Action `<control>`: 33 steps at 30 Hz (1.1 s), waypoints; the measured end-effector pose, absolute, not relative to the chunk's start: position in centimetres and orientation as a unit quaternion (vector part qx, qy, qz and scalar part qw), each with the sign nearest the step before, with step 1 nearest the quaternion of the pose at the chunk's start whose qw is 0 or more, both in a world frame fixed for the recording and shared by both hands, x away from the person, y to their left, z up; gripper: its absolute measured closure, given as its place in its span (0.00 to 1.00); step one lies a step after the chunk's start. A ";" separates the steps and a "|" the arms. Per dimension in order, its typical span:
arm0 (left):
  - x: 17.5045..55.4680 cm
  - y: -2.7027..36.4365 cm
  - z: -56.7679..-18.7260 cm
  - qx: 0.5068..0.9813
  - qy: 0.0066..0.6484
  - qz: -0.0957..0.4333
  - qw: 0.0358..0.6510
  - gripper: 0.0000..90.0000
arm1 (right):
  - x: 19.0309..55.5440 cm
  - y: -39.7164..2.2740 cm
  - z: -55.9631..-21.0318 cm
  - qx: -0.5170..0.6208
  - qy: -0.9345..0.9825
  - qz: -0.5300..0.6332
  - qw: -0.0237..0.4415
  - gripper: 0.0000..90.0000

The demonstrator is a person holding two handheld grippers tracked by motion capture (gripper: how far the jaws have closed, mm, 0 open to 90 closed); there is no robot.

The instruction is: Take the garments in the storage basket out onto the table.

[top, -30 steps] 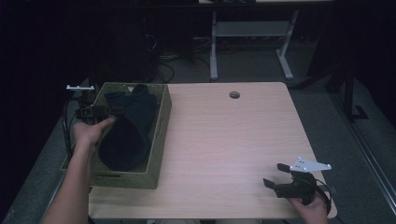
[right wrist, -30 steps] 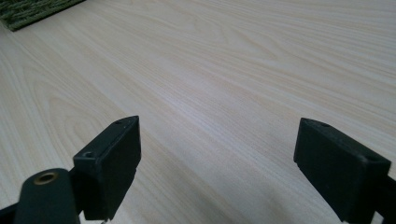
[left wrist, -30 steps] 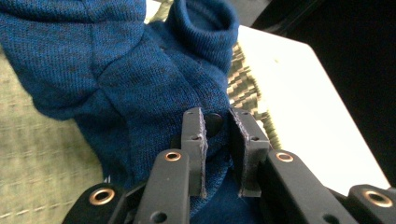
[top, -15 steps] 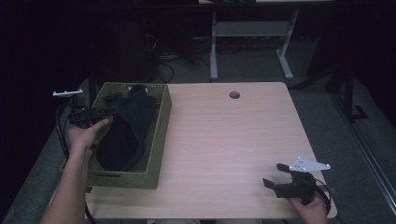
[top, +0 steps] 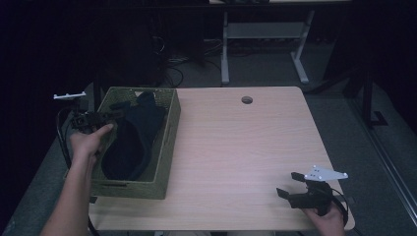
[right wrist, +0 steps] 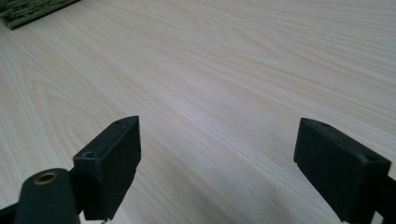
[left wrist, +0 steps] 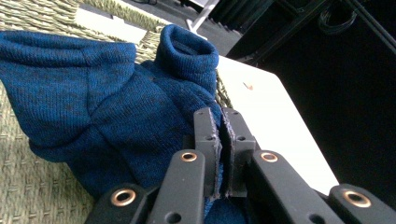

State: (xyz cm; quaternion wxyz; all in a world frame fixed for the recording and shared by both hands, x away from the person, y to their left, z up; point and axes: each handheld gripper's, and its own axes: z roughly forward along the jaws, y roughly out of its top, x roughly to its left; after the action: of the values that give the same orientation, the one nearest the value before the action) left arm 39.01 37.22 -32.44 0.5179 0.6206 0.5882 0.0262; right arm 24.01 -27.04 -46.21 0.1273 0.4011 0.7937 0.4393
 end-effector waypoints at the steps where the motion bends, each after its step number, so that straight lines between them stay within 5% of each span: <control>1: 39.0 37.3 -32.4 0.619 0.589 0.026 0.519 0.96 | 24.0 -27.0 -46.2 0.400 0.794 0.439 0.128 0.16; 33: 38.0 36.4 -25.1 0.603 0.545 0.055 0.580 0.96 | 24.0 -27.1 -46.0 0.401 0.791 0.443 0.133 0.16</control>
State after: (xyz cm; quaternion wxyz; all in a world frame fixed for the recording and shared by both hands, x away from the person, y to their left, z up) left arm 37.96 36.39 -25.10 0.5800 0.6032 0.5447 0.0553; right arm 24.00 -27.09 -46.04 0.1328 0.4011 0.7907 0.4432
